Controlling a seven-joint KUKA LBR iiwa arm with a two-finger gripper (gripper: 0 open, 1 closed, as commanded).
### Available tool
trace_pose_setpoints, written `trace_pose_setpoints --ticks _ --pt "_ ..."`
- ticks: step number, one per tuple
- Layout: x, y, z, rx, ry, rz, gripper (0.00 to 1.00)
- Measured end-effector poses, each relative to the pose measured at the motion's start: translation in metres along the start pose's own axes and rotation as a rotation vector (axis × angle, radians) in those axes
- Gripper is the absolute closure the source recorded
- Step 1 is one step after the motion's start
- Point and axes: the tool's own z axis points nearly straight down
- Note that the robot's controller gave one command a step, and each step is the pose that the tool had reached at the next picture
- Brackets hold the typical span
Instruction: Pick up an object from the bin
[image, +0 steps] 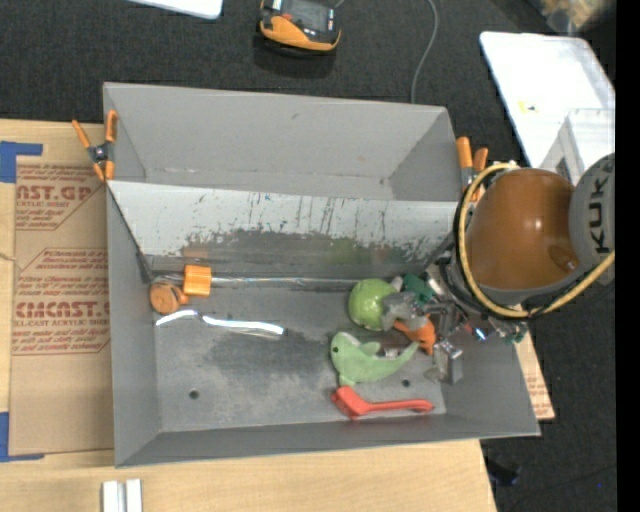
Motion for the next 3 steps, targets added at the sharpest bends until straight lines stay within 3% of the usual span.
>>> trace_pose_setpoints --ticks 1,2,3 --pt "0.019 -0.001 0.029 -0.001 -0.002 0.127 0.0" --pt "-0.032 -0.021 0.019 -0.001 0.001 0.094 0.0" --pt "0.031 -0.002 0.046 -0.003 0.0 0.108 1.0"
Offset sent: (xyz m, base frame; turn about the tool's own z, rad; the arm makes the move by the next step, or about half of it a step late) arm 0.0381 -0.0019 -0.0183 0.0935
